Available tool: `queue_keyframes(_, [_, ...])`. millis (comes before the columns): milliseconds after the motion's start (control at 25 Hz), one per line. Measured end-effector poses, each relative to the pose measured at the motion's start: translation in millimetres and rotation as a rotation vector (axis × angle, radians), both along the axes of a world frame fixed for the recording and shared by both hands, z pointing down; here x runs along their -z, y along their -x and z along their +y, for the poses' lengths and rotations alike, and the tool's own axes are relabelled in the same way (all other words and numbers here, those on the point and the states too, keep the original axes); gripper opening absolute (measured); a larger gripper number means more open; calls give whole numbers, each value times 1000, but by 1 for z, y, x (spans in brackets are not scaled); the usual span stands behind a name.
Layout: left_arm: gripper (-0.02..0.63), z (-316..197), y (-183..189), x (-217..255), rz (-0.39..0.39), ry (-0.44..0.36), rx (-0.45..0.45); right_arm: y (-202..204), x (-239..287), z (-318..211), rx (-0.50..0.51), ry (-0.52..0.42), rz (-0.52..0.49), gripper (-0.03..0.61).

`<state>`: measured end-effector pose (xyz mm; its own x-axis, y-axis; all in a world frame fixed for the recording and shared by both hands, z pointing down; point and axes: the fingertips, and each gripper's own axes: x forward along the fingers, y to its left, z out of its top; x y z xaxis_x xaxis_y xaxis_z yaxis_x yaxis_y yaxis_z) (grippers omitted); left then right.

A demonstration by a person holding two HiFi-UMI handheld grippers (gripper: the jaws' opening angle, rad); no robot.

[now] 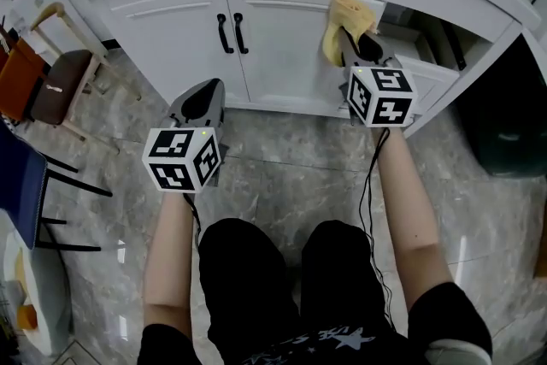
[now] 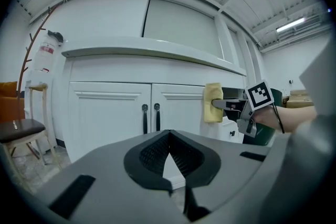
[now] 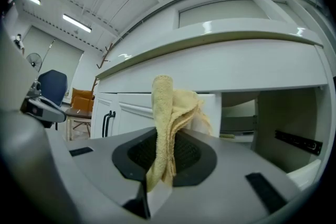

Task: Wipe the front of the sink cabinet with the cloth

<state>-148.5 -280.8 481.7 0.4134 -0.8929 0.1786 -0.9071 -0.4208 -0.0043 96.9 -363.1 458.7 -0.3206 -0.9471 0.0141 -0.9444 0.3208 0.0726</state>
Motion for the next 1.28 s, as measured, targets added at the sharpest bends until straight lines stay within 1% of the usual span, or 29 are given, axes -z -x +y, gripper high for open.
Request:
queue_keyframes(120, [17,1,-21,-3,5,3,-23,-30,-5,6,-39,8,-3,63])
queue_keyframes(240, [17,4,-34,-4,1,-3,-45,-49,-9,10,-57,6,-6,63])
queue_keyframes(360, [17,5,-35,-9,-9,-4,-47,-54,-12,12,-55,1,-13,63])
queue_keyframes(440, [17,8,-32,-14,-10,-2,-44,-46,-15,17,-31,-7,-27,63])
queue_keyframes(560, [17,11,-18,-19,-20,-7,-25,-17,-24,25,37,-17,-31,63])
queue_keyframes(760, [17,15,18,-29,-29,-7,38,59,-44,22,186,-11,-10,63])
queue_keyframes(920, [17,18,48,-34,1,-1,83,118,-53,8,276,-8,10,63])
queue_keyframes(1080, [17,16,71,-41,15,10,118,157,-63,-8,309,11,52,63])
queue_keyframes(1200, [17,14,82,-44,10,6,121,172,-69,-18,306,27,72,63])
queue_keyframes(1280, [17,13,86,-46,13,7,120,175,-72,-24,288,37,79,63])
